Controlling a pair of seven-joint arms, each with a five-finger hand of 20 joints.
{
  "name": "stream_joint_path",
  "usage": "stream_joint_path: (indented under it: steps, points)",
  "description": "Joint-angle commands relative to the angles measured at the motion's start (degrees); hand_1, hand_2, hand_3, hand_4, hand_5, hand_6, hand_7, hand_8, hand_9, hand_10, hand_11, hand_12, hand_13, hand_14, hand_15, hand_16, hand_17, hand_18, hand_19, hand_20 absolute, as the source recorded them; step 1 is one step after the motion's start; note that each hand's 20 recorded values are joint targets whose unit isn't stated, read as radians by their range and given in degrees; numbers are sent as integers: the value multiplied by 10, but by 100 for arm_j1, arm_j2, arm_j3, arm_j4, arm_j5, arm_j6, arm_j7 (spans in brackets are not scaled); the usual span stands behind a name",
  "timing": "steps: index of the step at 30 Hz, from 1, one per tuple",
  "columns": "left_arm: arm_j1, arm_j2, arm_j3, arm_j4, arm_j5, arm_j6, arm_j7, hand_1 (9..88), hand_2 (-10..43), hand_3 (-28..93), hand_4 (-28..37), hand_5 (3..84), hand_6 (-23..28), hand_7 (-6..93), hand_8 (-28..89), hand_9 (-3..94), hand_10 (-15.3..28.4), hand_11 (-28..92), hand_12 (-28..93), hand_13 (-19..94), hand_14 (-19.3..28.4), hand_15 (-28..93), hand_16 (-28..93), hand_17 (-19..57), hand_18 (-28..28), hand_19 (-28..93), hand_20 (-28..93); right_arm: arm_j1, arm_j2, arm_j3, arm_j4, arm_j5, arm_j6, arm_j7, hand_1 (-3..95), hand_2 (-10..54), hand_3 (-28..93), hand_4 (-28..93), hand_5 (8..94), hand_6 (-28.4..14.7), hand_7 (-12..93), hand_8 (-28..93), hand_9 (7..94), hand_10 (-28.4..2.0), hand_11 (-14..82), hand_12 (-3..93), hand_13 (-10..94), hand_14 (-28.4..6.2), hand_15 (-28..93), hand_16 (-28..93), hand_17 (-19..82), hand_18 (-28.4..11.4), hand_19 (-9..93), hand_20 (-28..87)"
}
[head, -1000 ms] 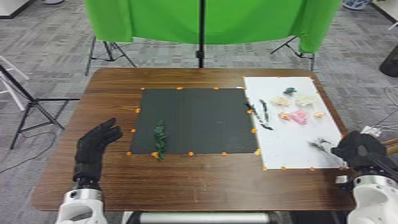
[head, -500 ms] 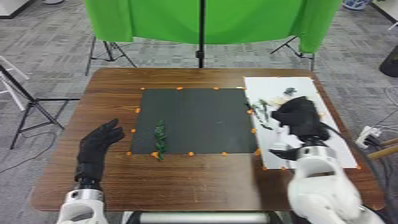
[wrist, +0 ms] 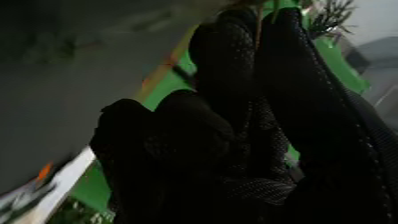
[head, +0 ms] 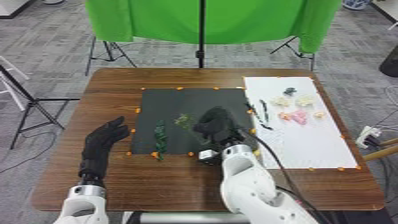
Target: Arrange flowers
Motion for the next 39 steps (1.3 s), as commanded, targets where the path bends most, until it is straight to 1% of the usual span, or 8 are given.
stream_joint_path:
  steps: [1, 15, 16, 18, 30, 31, 33, 39]
  points:
    - [122, -73, 46, 27, 47, -125, -124, 202, 55, 680, -283, 464, 47, 122, -65, 457, 142, 226, 115, 343, 187, 359, -47, 7, 138, 171, 189, 270, -289, -219, 426, 49, -109, 21, 583, -95, 595, -204, 837, 9, 265, 100, 888, -94, 341, 377, 885, -28, 640, 333, 651, -124, 932, 595]
    - [121, -97, 32, 22, 63, -195, -131, 212, 45, 680, -283, 463, 48, 119, -63, 455, 142, 224, 116, 342, 188, 358, -47, 6, 139, 171, 189, 349, -294, -231, 591, 80, -186, -125, 547, -95, 488, -176, 812, -7, 262, 101, 860, -108, 420, 273, 885, -28, 629, 337, 651, -123, 932, 585]
    - [109, -91, 29, 25, 74, -209, -133, 212, 44, 681, -283, 463, 49, 119, -63, 455, 142, 224, 116, 341, 188, 358, -46, 6, 139, 172, 189, 351, -295, -236, 602, 83, -168, -149, 746, -95, -98, 236, 812, -8, 260, 102, 859, -108, 425, 266, 886, -29, 626, 339, 650, -122, 932, 581]
    - [86, -80, 38, 37, 72, -226, -133, 214, 43, 680, -283, 462, 49, 119, -63, 455, 141, 223, 116, 341, 188, 357, -46, 6, 139, 172, 189, 354, -298, -222, 609, 51, -212, -156, 799, -95, -272, 358, 811, -9, 257, 101, 859, -109, 426, 264, 886, -30, 626, 339, 651, -124, 932, 582]
    - [65, -67, 37, 48, 92, -283, -191, 220, 39, 678, -283, 460, 48, 119, -63, 455, 142, 224, 117, 341, 188, 355, -46, 4, 140, 175, 189, 256, -224, -191, 490, -107, -373, -194, 726, -95, -283, 483, 793, -8, 219, 57, 859, -112, 428, 263, 889, -31, 621, 335, 650, -126, 932, 576]
    - [48, -67, 36, 56, 95, -296, -188, 220, 39, 678, -283, 460, 48, 119, -63, 455, 142, 224, 117, 341, 188, 356, -46, 4, 140, 174, 188, 218, -203, -140, 452, -179, -363, -196, 715, -95, -275, 497, 792, -8, 217, 49, 858, -112, 428, 264, 889, -33, 620, 337, 650, -126, 932, 577]
    - [33, -77, 28, 60, 85, -302, -175, 220, 39, 678, -283, 460, 48, 119, -63, 455, 141, 223, 117, 341, 188, 356, -46, 4, 140, 175, 188, 80, -107, 10, 301, -347, -298, -211, 419, -95, 549, -105, 788, -6, 219, -22, 857, -114, 426, 265, 887, -36, 618, 341, 648, -130, 932, 577]
    - [99, -40, -30, 49, 74, -259, -139, 221, 39, 677, -283, 460, 48, 119, -62, 455, 141, 224, 117, 341, 188, 356, -46, 4, 140, 174, 188, -613, 454, 662, -530, -569, -505, -39, 308, -95, 675, -155, 781, -9, 211, -98, 857, -117, 422, 263, 885, -41, 621, 337, 643, -133, 932, 581]
